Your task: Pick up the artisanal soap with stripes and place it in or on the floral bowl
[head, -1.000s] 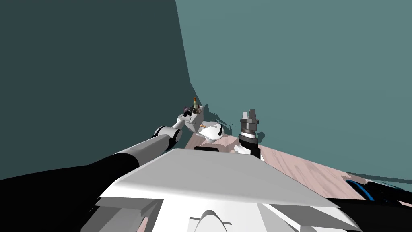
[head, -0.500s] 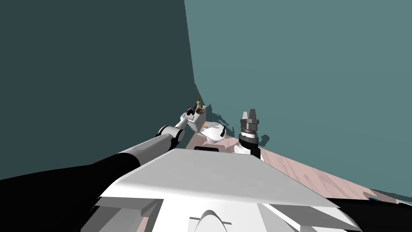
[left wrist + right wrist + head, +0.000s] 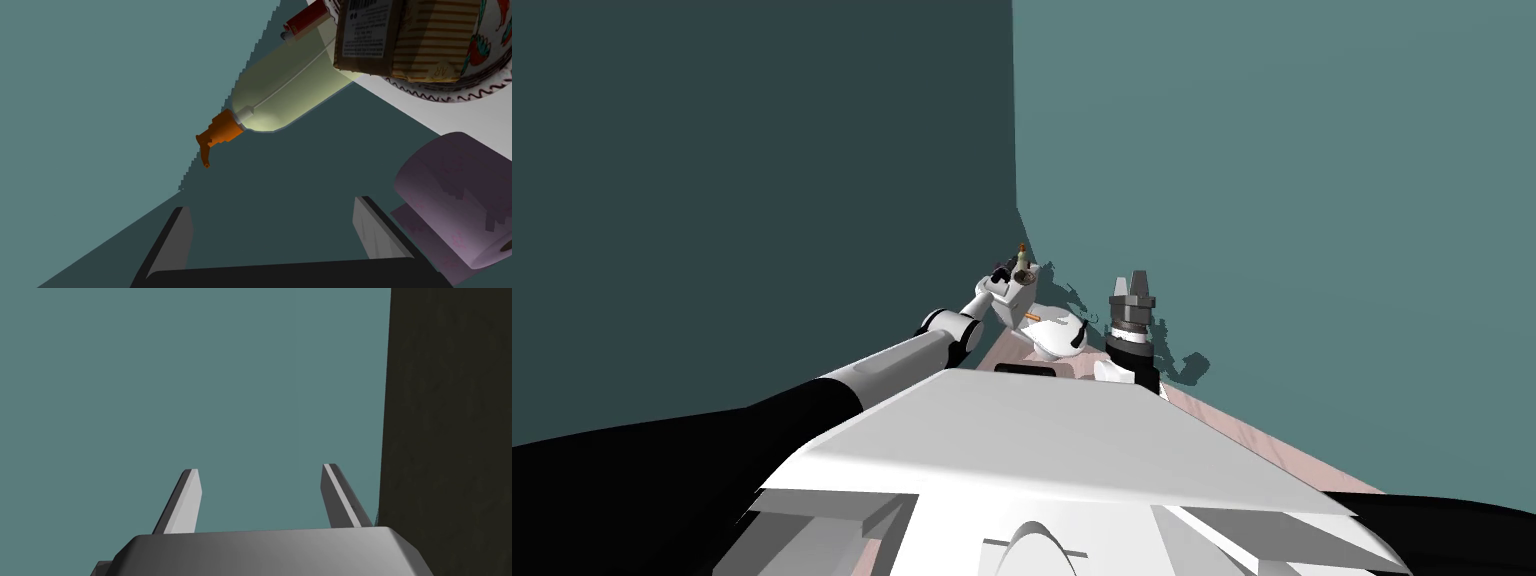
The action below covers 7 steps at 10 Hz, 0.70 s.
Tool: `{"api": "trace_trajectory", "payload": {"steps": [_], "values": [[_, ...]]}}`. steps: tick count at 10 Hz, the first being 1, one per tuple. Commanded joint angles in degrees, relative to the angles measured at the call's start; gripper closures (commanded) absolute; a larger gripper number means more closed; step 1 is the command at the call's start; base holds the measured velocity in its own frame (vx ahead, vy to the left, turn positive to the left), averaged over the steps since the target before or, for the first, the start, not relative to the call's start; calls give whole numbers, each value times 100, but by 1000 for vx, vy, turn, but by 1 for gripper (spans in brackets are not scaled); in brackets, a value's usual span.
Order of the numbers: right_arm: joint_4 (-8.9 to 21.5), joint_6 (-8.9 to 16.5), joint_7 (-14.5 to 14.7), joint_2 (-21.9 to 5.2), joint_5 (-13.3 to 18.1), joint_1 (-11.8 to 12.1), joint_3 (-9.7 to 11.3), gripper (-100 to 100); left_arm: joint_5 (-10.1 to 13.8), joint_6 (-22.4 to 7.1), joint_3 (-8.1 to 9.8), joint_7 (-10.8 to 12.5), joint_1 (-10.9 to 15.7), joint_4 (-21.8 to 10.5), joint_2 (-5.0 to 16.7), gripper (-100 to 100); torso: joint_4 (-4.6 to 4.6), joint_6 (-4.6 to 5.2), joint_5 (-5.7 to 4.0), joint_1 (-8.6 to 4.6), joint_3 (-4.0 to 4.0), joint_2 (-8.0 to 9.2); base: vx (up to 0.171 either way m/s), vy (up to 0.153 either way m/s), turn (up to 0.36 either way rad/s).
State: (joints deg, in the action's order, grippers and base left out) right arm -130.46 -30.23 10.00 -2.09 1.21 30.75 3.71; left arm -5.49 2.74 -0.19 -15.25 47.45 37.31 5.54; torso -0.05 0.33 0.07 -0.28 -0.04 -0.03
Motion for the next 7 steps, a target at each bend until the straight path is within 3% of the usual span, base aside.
{"api": "trace_trajectory", "payload": {"steps": [1,2,7], "values": [[0,0,0,0,0,0,0,0,0,0,0,0,0,0,0,-100,0,0,0,0,0,0,17,15,53],[0,0,0,0,0,-2,1,0,-4,-52,-7,-13,-1,37,-17,0,0,4,-1,-8,2,5,3,3,-11],[0,0,0,1,0,-2,1,0,-3,-47,-6,-12,-1,32,-15,0,2,4,-3,-16,7,14,0,0,0]]}}
